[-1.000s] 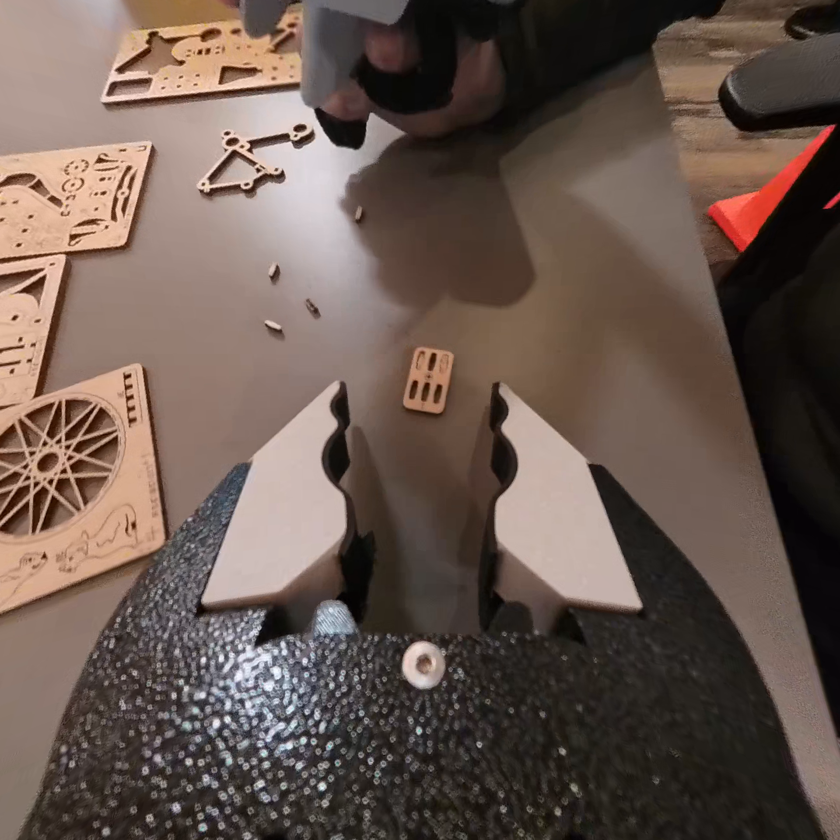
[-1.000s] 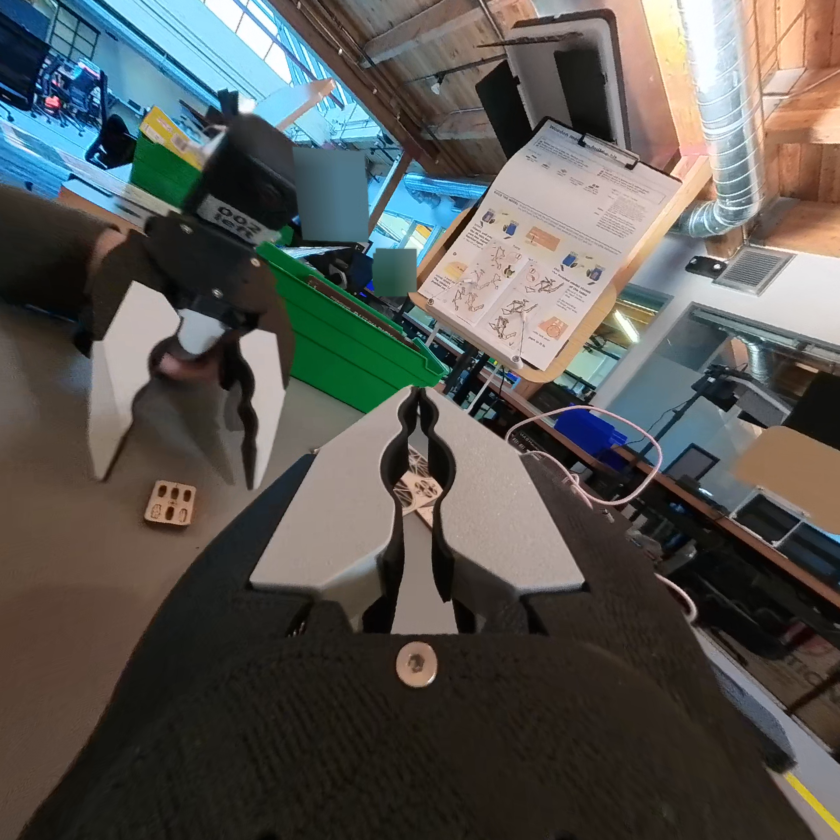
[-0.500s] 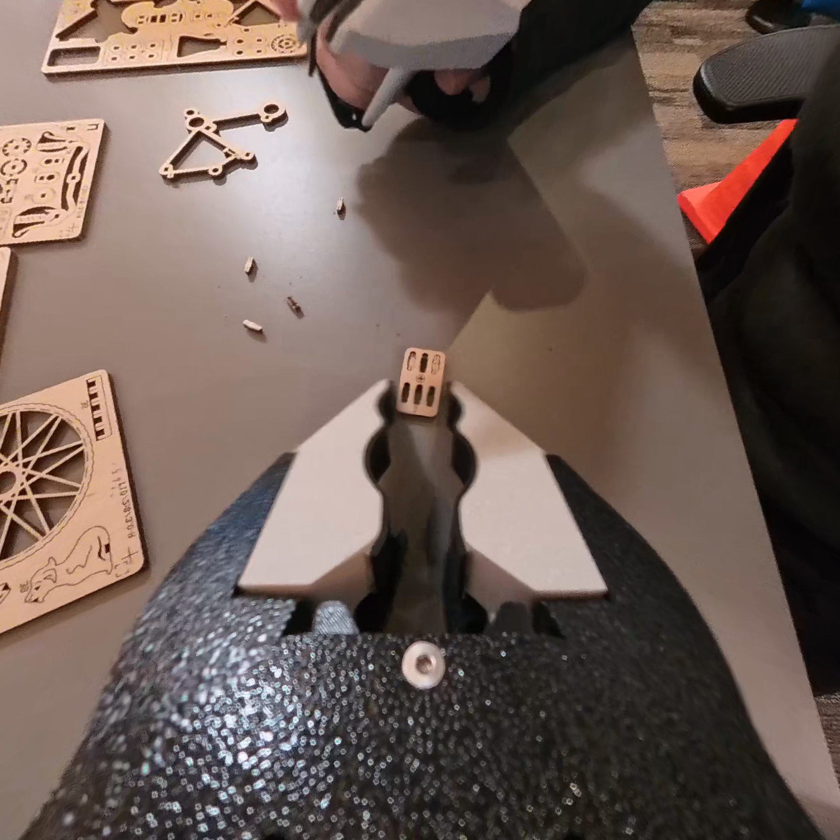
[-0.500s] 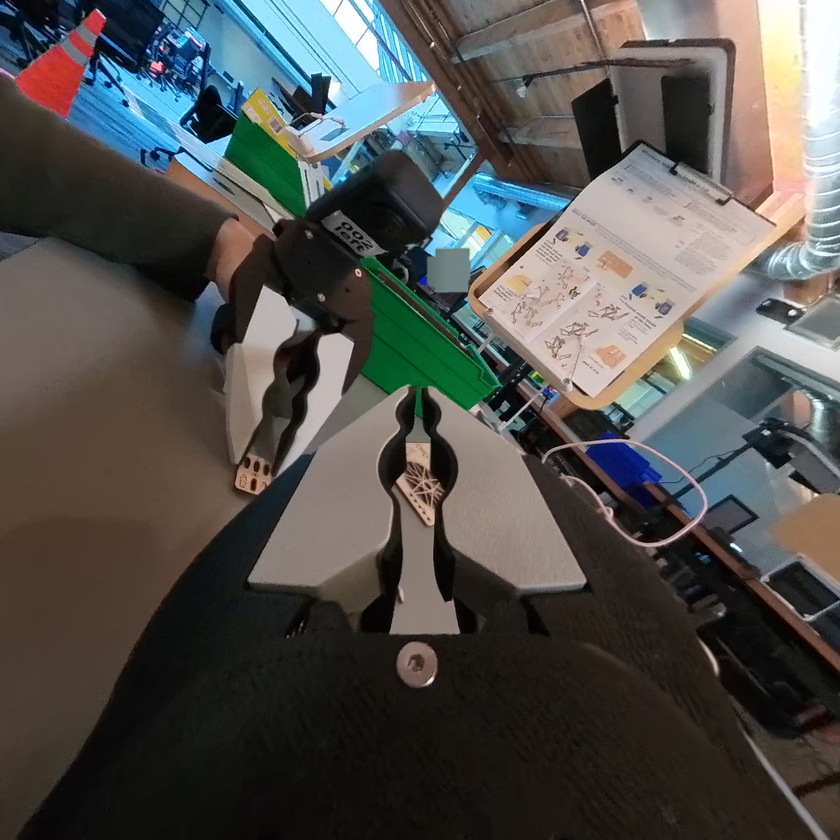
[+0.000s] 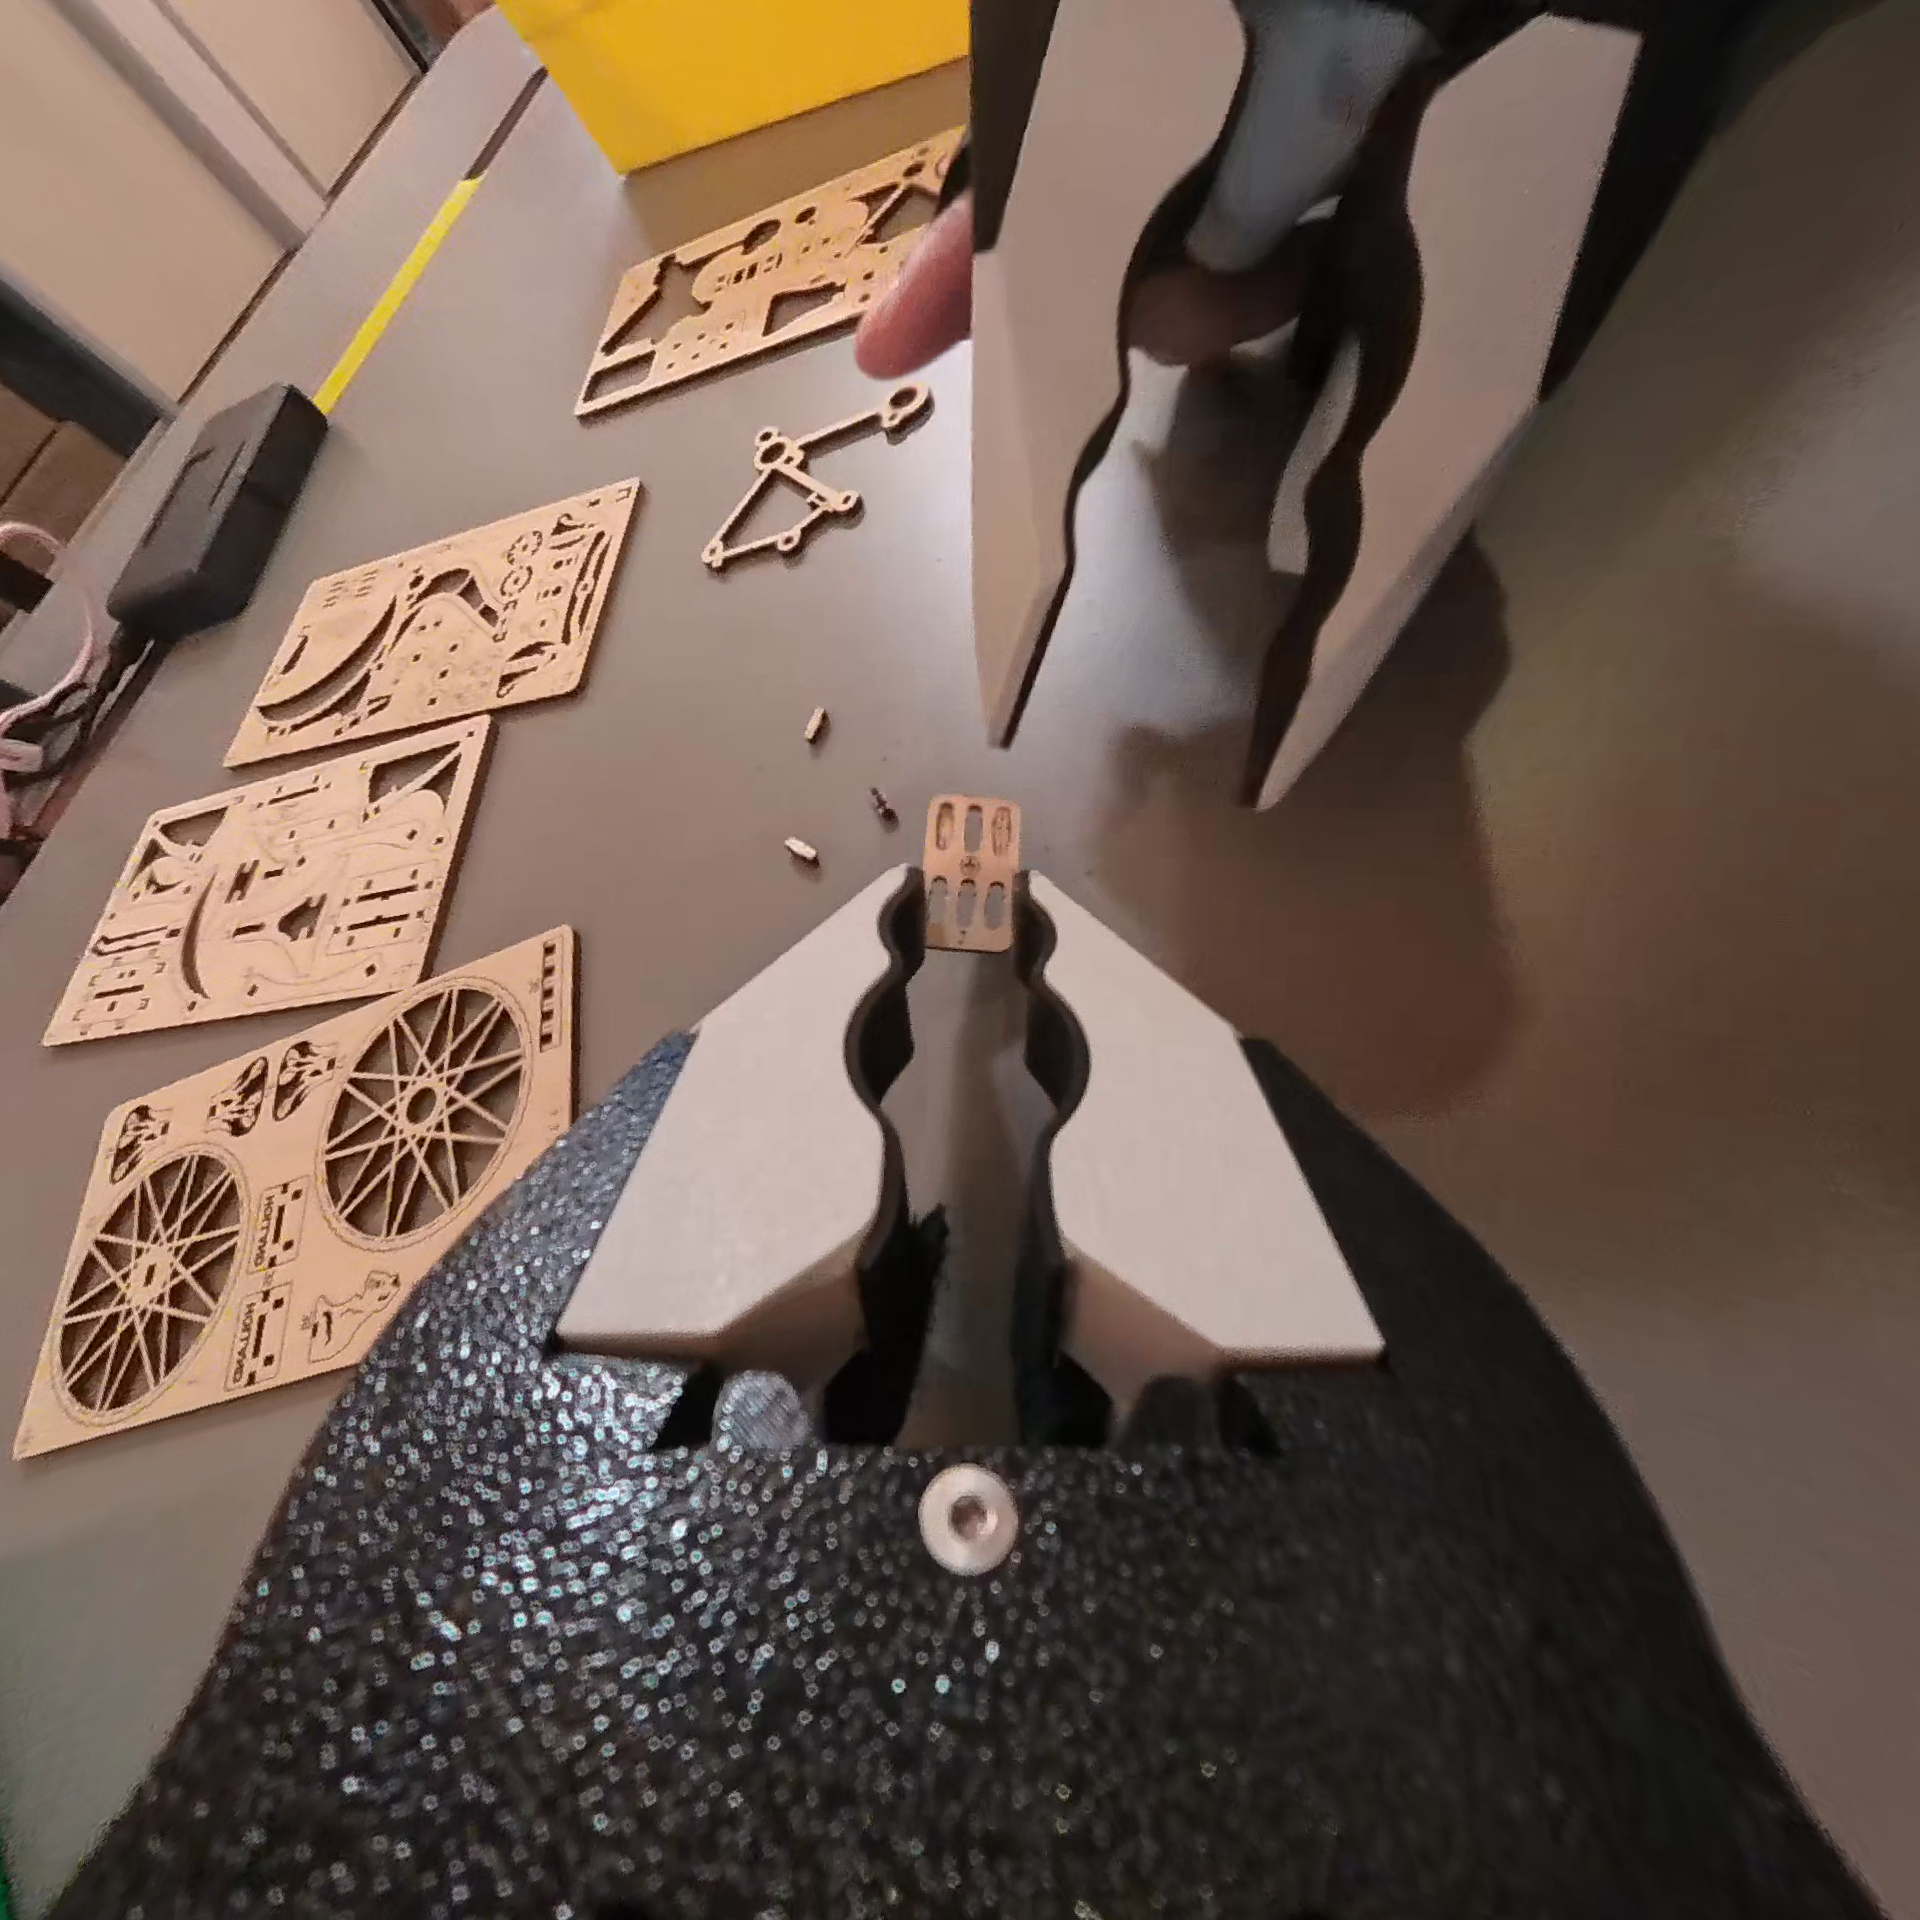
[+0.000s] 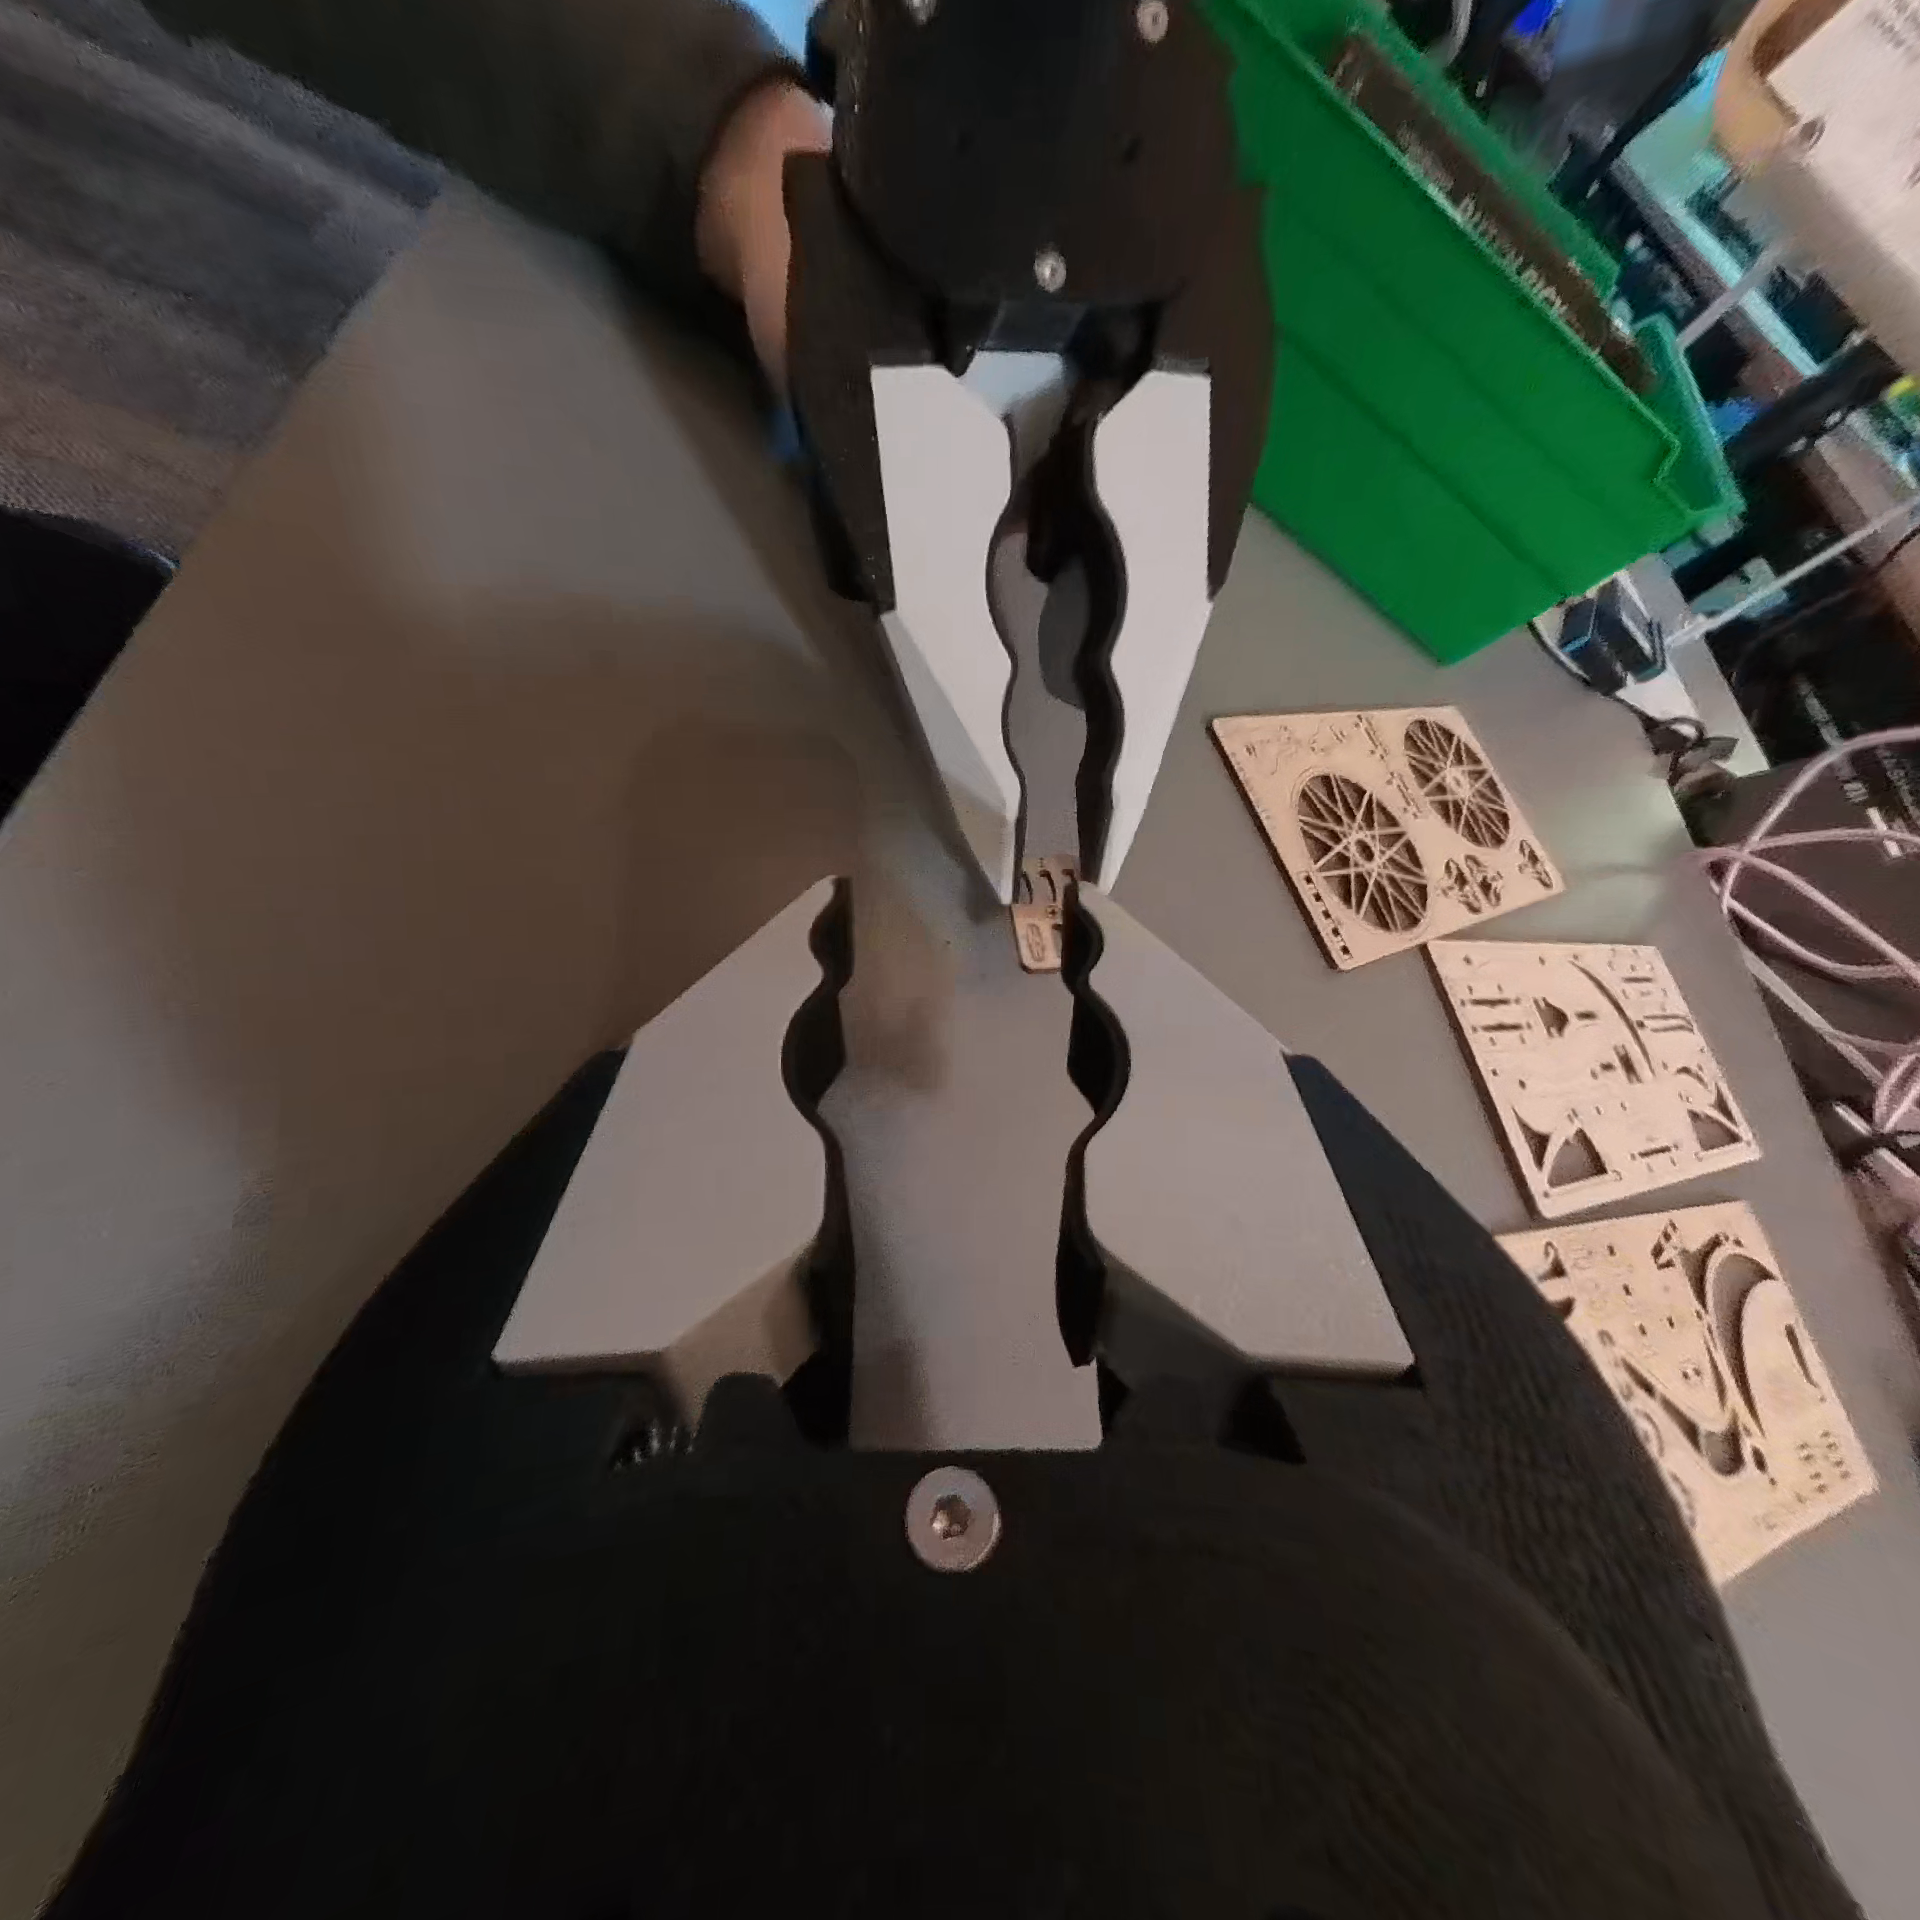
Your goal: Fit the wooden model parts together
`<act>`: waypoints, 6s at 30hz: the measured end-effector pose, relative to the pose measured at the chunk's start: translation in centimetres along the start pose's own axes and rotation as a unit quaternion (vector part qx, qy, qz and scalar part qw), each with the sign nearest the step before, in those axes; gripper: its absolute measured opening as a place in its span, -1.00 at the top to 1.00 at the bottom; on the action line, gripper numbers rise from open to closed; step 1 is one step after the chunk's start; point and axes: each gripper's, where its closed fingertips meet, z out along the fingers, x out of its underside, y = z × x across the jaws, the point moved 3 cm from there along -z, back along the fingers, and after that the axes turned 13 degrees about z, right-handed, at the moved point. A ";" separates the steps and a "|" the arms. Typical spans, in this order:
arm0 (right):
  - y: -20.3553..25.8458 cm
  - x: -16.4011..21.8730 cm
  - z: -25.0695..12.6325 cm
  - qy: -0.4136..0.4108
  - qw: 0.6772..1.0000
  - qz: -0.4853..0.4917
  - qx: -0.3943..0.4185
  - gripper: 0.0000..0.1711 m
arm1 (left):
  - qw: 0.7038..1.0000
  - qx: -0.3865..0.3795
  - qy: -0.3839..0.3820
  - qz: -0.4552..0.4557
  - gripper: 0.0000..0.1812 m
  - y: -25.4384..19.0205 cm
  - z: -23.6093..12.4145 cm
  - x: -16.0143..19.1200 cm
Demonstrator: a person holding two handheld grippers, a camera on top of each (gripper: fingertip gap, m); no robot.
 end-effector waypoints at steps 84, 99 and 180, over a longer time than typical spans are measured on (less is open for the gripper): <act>24.5 13.5 -3.8 0.230 0.776 0.578 0.102 0.40 | 0.975 -0.061 -0.205 0.058 1.00 -1.5 -2.7 -6.0; 24.7 14.3 -3.9 0.244 0.777 0.571 0.101 0.64 | 0.979 -0.045 -0.192 0.055 1.00 -1.9 -2.1 -5.6; -2.7 -4.0 -2.8 -0.216 0.969 0.119 -0.006 0.94 | 0.928 0.119 -0.248 -0.251 0.99 1.3 -2.1 -5.0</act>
